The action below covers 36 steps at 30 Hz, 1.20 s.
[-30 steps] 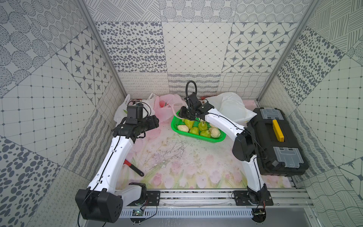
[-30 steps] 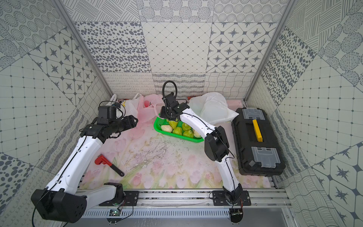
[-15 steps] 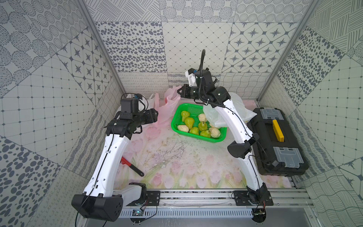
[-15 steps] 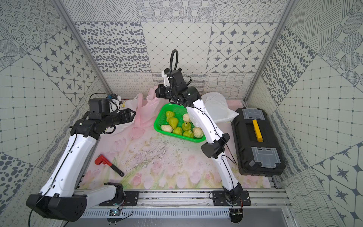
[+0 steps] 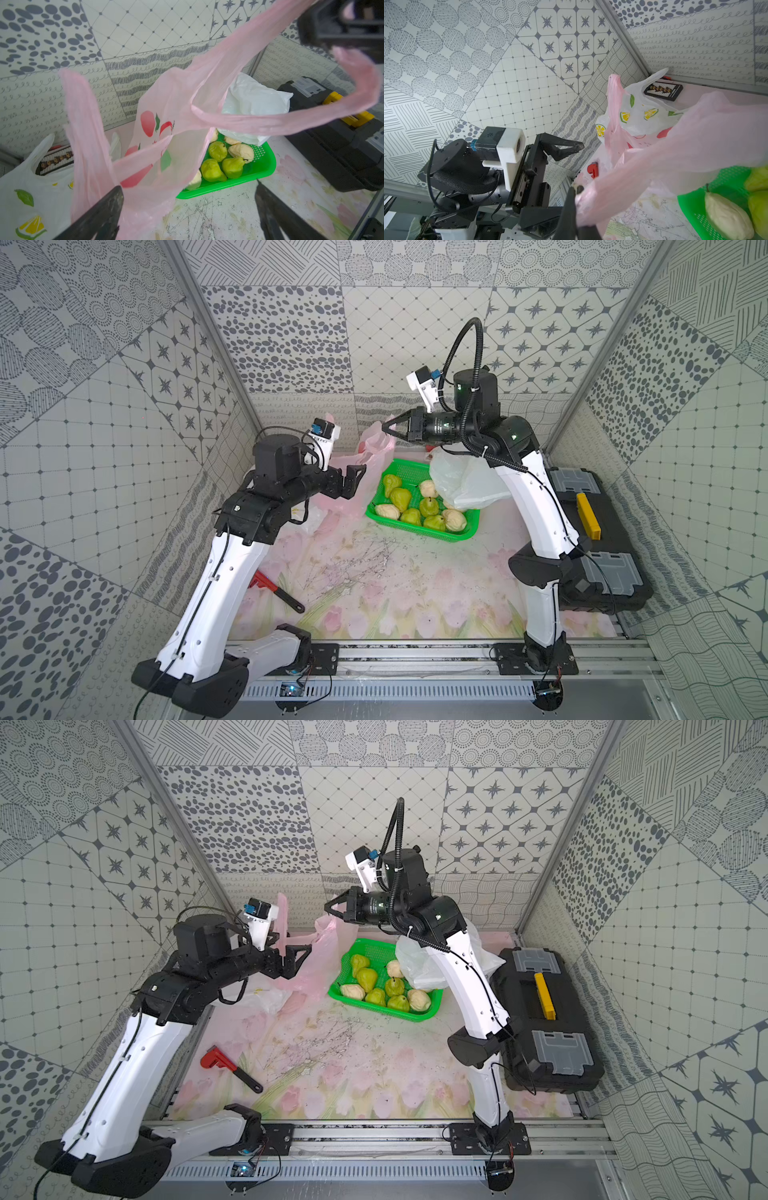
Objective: Place the pears into plastic bags & tie knots
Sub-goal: Pick up the plastic bag at the center of the board, then adjust the plastic bag.
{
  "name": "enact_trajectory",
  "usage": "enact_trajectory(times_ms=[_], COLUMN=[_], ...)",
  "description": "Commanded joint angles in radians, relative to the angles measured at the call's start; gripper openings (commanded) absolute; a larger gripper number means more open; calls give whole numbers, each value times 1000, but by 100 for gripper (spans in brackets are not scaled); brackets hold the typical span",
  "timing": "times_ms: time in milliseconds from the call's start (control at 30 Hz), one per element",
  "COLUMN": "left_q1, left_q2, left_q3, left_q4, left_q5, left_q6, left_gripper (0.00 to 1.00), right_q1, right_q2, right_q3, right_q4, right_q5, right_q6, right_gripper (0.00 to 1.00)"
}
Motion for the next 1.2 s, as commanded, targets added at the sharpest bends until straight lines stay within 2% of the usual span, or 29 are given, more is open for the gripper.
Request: enact_trajectory(times_ms=[0, 133, 233, 300, 400, 433, 467, 567, 633, 733, 800, 867, 967, 1067, 1167], left_q1=[-104, -147, -148, -148, -147, -148, -147, -148, -146, -130, -114, -94, -73, -77, -72], left_q2=[67, 137, 168, 177, 185, 187, 187, 193, 200, 212, 234, 277, 334, 345, 340], left_q3=[73, 98, 96, 87, 90, 88, 86, 78, 78, 79, 119, 211, 348, 401, 404], left_q4=[40, 64, 120, 151, 155, 142, 125, 69, 40, 19, -21, -102, -222, -251, -261], left_q5=[-11, -34, -51, -45, -50, -52, -63, -117, -164, -216, -256, -299, -260, -230, -274], left_q6=[201, 238, 226, 224, 176, 162, 141, 109, 90, 44, -16, -127, -302, -391, -438], left_gripper=[99, 98, 89, 74, 38, 26, 18, 0, 0, 0, 0, 0, 0, 0, 0], right_q1=[17, 20, 18, 15, -6, -16, -23, -28, -38, -76, -76, -36, 52, 153, 251], right_q2=[-22, -12, -10, -14, -30, -42, -58, -147, -239, -394, -468, -512, -557, -590, -554], right_q3=[-9, -10, -11, -20, -59, -82, -114, -275, -449, -742, -870, -961, -1094, -1215, -1211], right_q4=[-4, 13, 17, 17, 17, 16, 18, 70, 177, 348, 358, 312, 314, 426, 485], right_q5=[-63, -87, -97, -86, -44, -26, -5, 81, 129, 211, 310, 430, 605, 730, 783], right_q6=[-9, 7, 11, 16, 40, 47, 53, 54, 86, 184, 199, 207, 267, 338, 313], right_gripper=[0, 0, 0, 2, 8, 15, 25, 49, 59, 63, 65, 67, 72, 81, 92])
